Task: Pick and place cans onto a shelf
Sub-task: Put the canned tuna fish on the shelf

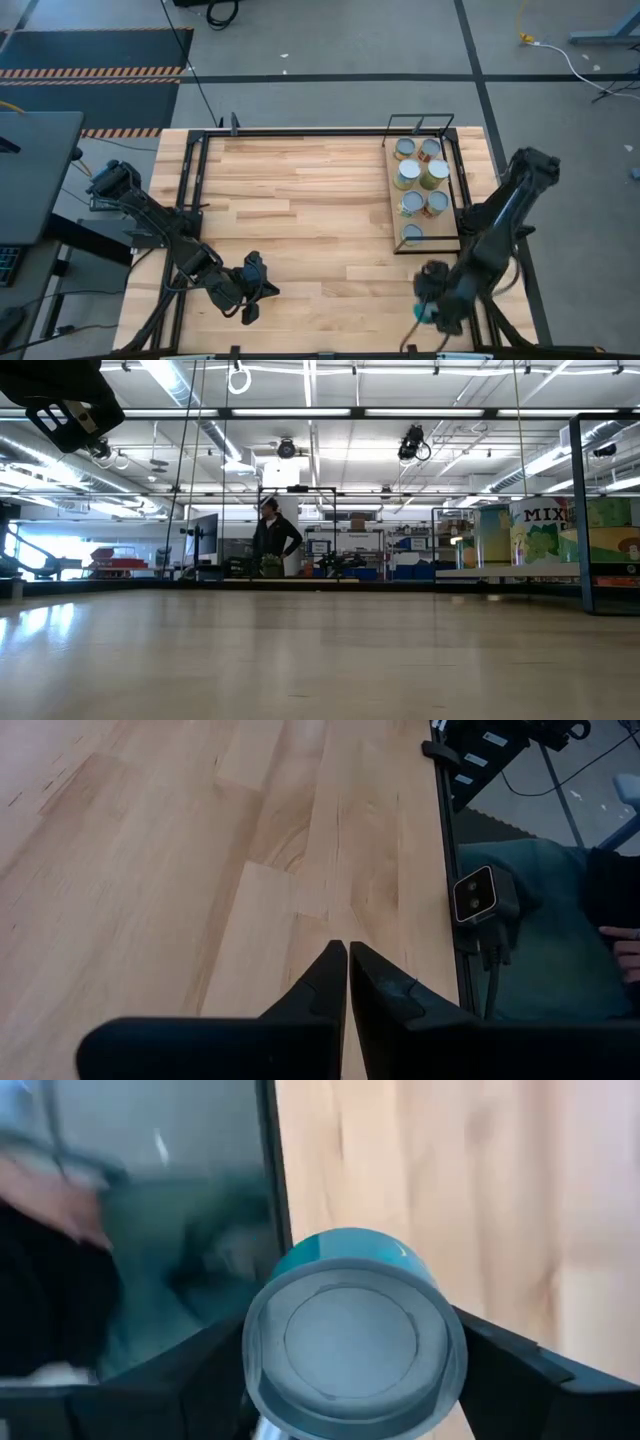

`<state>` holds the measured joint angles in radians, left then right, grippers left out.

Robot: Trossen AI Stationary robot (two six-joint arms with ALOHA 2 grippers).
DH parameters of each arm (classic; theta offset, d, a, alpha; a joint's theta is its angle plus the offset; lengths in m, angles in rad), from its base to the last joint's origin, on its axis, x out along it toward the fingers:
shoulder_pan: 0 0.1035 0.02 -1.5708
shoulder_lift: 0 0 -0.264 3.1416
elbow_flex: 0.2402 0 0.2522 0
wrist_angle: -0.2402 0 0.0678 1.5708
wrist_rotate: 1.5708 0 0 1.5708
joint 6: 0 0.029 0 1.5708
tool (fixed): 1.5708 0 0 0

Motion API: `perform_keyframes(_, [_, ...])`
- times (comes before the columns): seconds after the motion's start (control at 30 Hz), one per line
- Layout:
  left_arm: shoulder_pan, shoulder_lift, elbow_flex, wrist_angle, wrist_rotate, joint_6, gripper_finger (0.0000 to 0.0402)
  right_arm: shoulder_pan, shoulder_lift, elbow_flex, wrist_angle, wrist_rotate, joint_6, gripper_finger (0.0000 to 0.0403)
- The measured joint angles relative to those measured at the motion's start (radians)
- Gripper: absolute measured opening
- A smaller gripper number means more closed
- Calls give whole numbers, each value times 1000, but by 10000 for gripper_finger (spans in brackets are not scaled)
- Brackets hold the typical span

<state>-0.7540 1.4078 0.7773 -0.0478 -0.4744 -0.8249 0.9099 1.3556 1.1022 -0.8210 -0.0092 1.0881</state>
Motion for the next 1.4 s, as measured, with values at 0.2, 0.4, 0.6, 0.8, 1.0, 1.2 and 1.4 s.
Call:
perform_keyframes(0.2, [0,0,0,0,0,0,23,-112,-223,18,-28,141,31,297])
perform_keyframes(0.4, [0,0,0,0,0,0,23,-265,-389,18,-139,359,114,295])
perform_keyframes(0.6, [0,0,0,0,0,0,23,-485,-469,18,-288,409,204,295])
perform_keyframes(0.8, [0,0,0,0,0,0,23,-658,-454,18,-479,150,182,294])
perform_keyframes(1.0, [0,0,0,0,0,0,23,-709,-385,18,-698,69,222,294])
perform_keyframes(1.2, [0,0,0,0,0,0,23,-732,-389,1,-719,27,319,295])
perform_keyframes(1.4, [0,0,0,0,0,0,23,-744,-390,-60,-717,1,414,295])
